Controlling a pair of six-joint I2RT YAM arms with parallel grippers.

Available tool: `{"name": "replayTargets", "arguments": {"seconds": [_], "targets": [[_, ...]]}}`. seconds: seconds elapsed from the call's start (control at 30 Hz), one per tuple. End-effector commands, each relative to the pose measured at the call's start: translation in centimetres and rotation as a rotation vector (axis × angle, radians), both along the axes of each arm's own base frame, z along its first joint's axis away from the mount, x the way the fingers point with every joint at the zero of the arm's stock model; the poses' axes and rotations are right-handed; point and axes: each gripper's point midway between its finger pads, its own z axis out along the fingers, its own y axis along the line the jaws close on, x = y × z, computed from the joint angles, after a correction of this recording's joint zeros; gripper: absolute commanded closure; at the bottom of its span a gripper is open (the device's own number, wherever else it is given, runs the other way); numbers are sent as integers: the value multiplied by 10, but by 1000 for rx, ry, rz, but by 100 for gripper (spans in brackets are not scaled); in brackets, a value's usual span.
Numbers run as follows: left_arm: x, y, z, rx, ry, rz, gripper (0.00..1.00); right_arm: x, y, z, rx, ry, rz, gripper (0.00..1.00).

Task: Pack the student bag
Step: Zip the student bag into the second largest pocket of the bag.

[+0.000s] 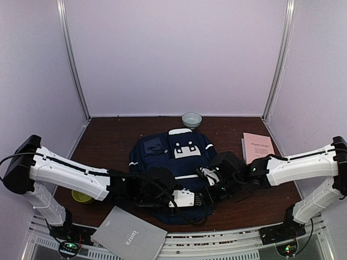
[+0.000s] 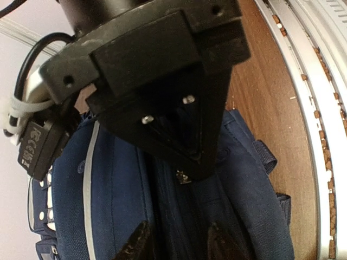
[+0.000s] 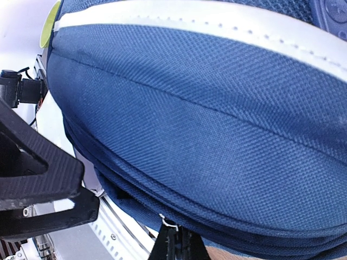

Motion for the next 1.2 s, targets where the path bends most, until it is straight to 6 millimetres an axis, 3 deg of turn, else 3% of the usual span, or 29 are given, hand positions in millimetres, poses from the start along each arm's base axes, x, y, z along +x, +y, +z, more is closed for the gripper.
{"name": "replayTargets", "arguments": {"seconds": [0.0, 0.17, 0.37, 0.47, 0.63, 0.7, 0.83, 0.97, 1.07, 1.17], "targets": [[1, -8, -2, 11, 15, -10, 67, 9, -7, 1, -6, -23, -48, 100], [-13, -10, -19, 60, 98, -60, 67, 9, -9, 1, -10, -25, -53, 100], [7, -9, -39, 134, 58, 14, 67, 9, -9, 2, -6, -25, -54, 100], [13, -8, -54, 189, 63, 45, 74, 8, -11, 3, -10, -23, -53, 100], [20, -1, -54, 177, 43, 96, 81, 8, -21, 4, -21, -38, -73, 100], [24, 5, -55, 193, 35, 112, 96, 10, -28, 2, -34, -39, -87, 100], [25, 18, -53, 220, 23, 132, 100, 24, -55, -7, -100, -48, -153, 100], [21, 33, -35, 188, 25, 132, 100, 52, -114, -21, -359, -120, -263, 100], [14, 46, -25, 177, 39, 122, 100, 72, -145, -11, -501, -191, -319, 100], [6, 56, -21, 165, 58, 101, 100, 92, -165, 0, -548, -235, -364, 100]]}}
